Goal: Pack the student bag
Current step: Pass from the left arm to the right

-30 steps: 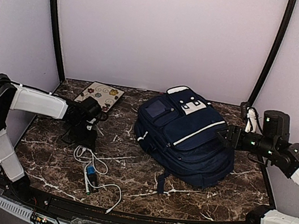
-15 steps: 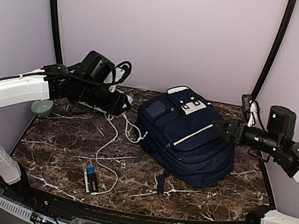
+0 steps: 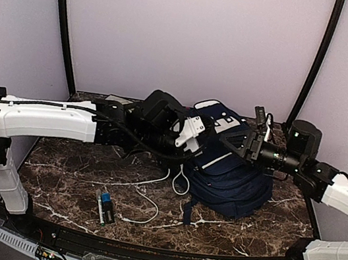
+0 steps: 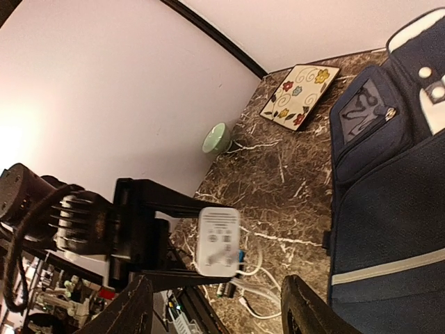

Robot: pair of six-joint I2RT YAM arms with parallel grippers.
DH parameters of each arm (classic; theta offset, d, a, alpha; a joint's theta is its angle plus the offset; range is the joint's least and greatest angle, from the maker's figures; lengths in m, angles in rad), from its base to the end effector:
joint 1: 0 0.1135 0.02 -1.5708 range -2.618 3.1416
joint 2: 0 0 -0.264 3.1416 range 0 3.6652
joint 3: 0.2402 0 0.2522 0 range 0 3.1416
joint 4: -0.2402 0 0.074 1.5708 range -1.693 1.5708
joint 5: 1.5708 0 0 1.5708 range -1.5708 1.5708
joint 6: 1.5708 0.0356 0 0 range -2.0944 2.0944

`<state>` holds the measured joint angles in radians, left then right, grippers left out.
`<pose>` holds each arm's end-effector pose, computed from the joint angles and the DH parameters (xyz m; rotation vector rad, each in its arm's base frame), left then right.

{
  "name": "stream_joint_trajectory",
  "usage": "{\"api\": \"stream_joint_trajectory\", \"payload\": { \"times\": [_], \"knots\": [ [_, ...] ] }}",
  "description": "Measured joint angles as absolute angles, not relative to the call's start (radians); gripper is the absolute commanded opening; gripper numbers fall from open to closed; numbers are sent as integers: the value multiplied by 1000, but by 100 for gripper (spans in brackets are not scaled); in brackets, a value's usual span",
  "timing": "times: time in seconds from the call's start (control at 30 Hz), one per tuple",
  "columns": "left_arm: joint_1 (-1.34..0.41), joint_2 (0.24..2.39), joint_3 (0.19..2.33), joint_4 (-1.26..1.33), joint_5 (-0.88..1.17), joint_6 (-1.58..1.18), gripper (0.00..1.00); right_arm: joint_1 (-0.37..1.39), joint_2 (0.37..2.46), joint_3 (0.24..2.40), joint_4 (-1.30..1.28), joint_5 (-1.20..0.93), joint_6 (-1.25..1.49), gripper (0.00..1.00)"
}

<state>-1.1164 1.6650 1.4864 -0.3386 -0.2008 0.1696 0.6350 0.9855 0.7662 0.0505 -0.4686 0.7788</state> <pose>0.1781 -0.3484 0.3380 1.1574 1.7493 -0.3675 0.1761 0.1497 0.3211 -0.2471 1.9373 1.3970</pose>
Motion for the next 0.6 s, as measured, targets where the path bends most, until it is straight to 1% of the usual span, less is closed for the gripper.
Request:
{"api": "stream_joint_trajectory", "payload": {
  "times": [0.2, 0.5, 0.57, 0.6],
  "knots": [
    [-1116, 1726, 1486, -332, -211, 180, 16, 709, 1097, 735, 178, -471, 836, 66],
    [-1118, 1725, 1486, -298, -203, 179, 16, 736, 1237, 744, 249, -480, 846, 63],
    [-1118, 1725, 1486, -290, -200, 177, 16, 742, 1267, 752, 273, -493, 851, 61],
    [-1118, 1725, 1486, -286, -199, 176, 16, 745, 1282, 757, 282, -498, 852, 58]
  ]
}}
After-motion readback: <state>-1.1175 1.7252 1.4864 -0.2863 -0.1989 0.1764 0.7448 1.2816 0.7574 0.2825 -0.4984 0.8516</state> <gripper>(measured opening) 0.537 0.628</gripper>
